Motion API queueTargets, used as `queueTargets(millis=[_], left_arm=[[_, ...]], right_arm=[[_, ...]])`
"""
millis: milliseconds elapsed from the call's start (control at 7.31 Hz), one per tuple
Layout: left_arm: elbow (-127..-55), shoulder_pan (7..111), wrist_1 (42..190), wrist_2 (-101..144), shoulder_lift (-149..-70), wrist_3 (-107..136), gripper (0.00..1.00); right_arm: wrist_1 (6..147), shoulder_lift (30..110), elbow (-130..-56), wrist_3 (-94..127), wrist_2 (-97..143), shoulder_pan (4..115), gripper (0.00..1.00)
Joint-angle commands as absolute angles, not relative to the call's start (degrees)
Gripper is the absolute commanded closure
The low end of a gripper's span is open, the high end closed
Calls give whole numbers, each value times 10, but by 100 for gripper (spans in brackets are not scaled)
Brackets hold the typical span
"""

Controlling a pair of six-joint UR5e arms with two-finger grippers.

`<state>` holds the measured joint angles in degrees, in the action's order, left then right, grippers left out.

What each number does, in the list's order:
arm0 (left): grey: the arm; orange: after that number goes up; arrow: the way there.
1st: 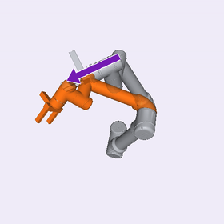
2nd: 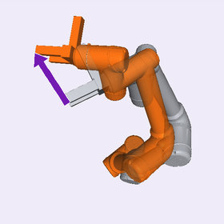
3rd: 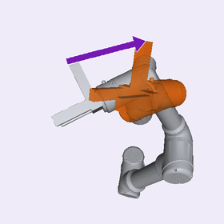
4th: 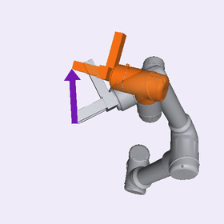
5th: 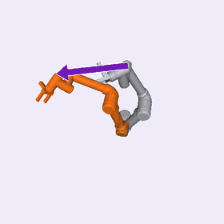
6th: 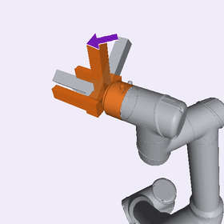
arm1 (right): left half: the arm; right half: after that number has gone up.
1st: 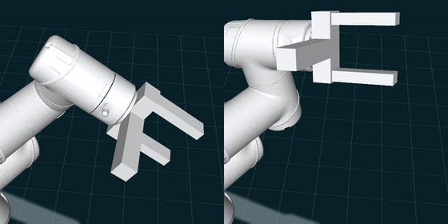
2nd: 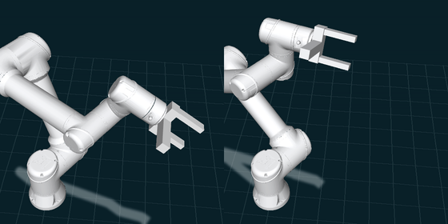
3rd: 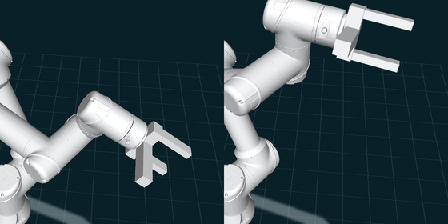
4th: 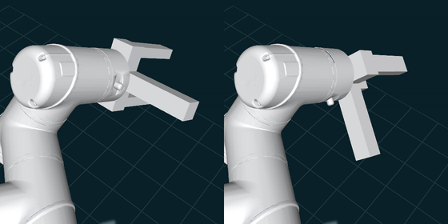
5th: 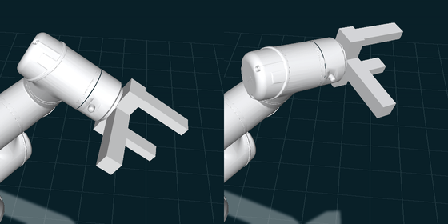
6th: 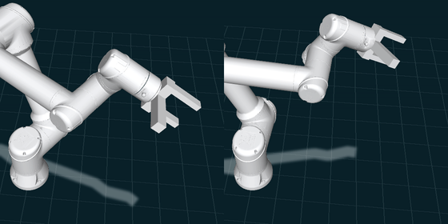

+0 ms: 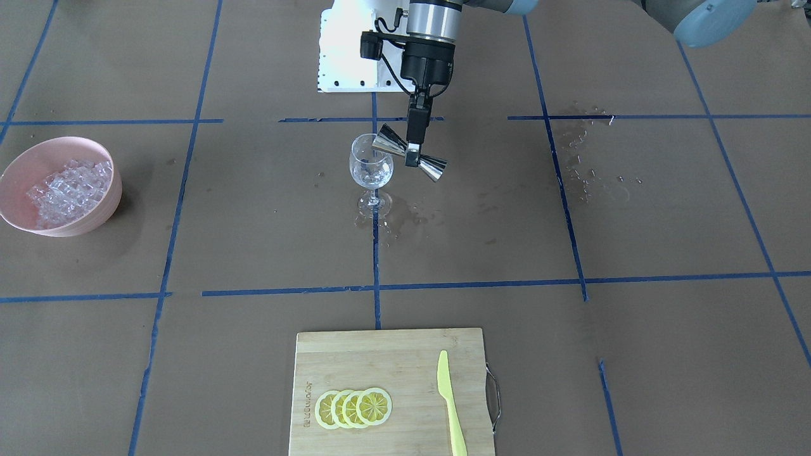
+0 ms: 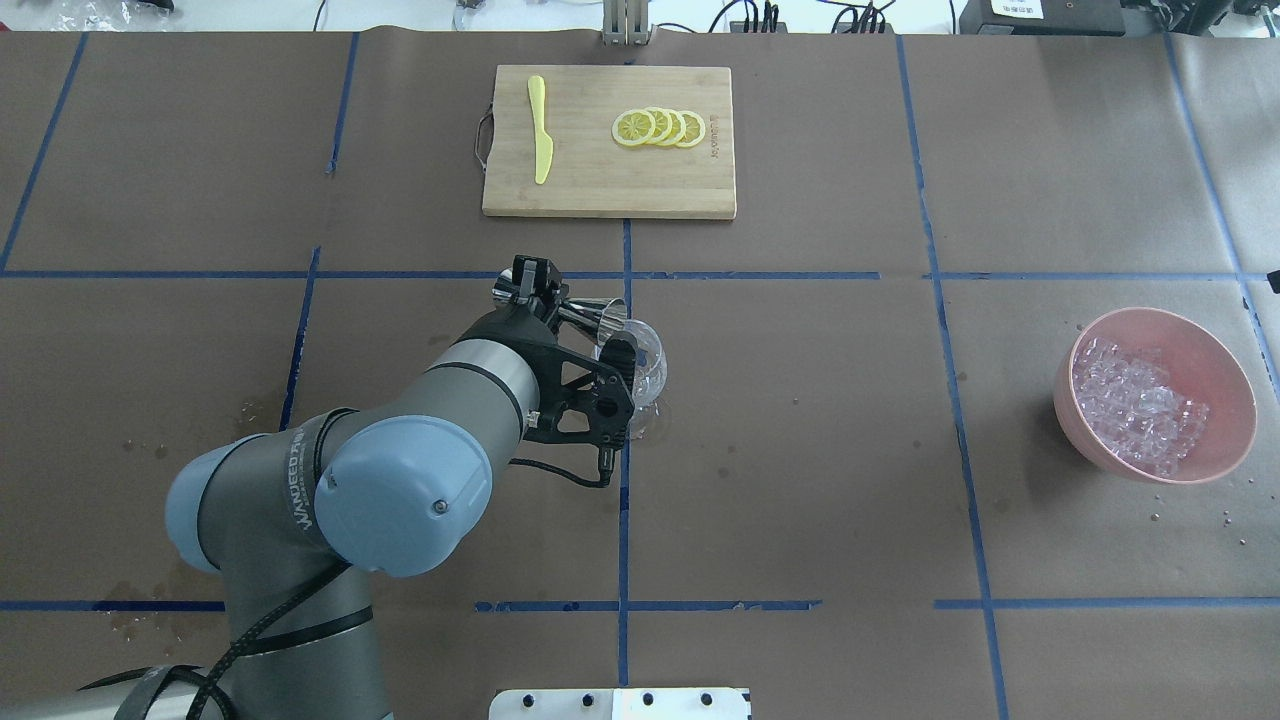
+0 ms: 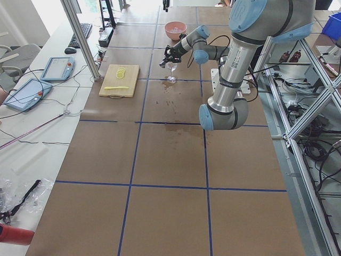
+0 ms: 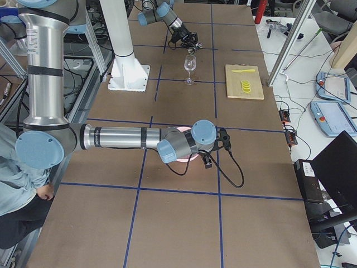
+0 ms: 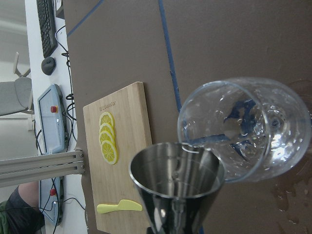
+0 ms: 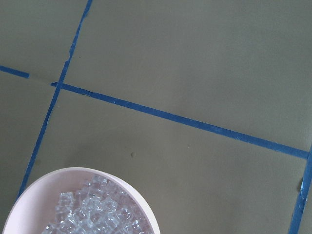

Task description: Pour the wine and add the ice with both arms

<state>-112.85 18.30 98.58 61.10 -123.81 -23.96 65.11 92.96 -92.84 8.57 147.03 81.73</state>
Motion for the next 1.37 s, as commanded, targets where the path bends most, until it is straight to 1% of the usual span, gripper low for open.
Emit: queueTargets(millis=[0, 274, 547, 684, 821, 1094, 1231], left_arm=[[-1132, 188, 1005, 611, -1233, -144, 100], [-1150, 192, 1040, 607, -1203, -25, 100], [-1164, 196, 1043, 606, -1155, 106, 100], [-1172, 196, 1082, 606, -1123, 179, 100], [-1173, 196, 1165, 606, -1062, 258, 100], [-1158, 197, 1434, 606, -889, 357, 100], [-1111, 197, 1587, 606, -807, 389, 100]], right_arm=[[650, 926, -929, 106, 1470, 810, 0], [650, 924, -929, 115, 1469, 806, 0], [650, 924, -928, 116, 1467, 803, 0], [650, 923, -929, 134, 1467, 799, 0], [637, 922, -932, 168, 1466, 791, 0], [576, 922, -931, 252, 1456, 773, 0], [548, 923, -931, 284, 1447, 766, 0]])
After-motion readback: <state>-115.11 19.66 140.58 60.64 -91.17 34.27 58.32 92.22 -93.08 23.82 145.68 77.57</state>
